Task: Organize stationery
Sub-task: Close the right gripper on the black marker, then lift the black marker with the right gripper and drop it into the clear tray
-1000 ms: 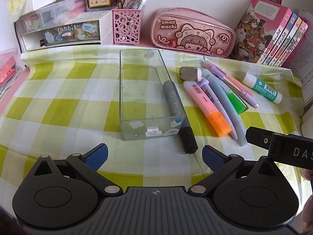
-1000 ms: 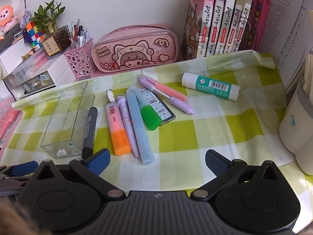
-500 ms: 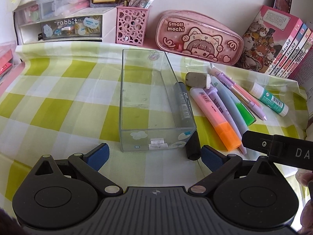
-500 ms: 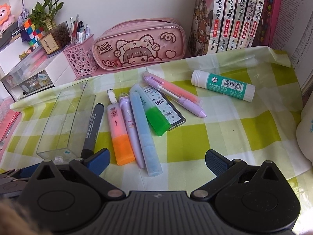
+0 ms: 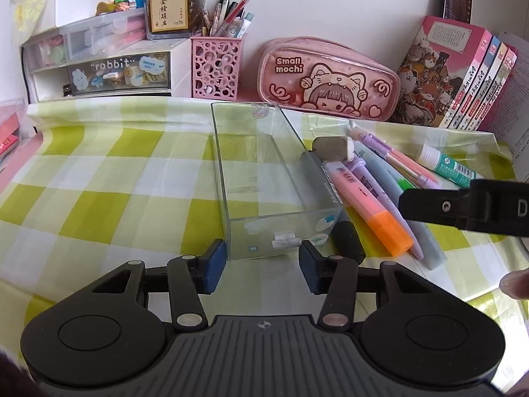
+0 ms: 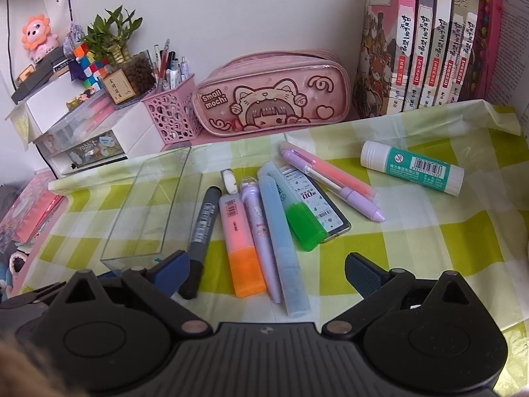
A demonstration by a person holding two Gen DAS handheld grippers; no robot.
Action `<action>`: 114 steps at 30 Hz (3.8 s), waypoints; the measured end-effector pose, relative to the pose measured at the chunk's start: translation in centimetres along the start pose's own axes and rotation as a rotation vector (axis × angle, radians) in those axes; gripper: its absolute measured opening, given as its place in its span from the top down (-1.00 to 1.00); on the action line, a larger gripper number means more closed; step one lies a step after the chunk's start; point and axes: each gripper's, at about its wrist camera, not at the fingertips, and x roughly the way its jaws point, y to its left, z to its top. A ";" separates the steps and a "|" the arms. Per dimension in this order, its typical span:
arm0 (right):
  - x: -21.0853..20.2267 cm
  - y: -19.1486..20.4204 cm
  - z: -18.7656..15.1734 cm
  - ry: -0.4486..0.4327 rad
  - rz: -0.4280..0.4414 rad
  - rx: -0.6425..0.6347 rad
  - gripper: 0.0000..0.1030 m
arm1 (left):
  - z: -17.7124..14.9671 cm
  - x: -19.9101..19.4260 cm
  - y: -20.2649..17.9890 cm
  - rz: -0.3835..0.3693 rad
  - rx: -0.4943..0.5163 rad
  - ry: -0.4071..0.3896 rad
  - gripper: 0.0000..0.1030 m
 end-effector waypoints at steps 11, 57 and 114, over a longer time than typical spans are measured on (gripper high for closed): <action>1.6 0.8 0.6 0.021 0.085 0.042 -0.11 | 0.2 0.7 -1.3 0.001 -0.011 -0.070 -0.61; 7.9 5.5 1.4 0.056 -0.003 -0.119 0.65 | -1.8 0.2 3.0 -0.069 0.028 -0.159 -0.47; 9.3 6.0 5.3 0.188 0.356 0.289 0.61 | -1.4 0.7 3.9 -0.176 0.038 -0.162 -0.46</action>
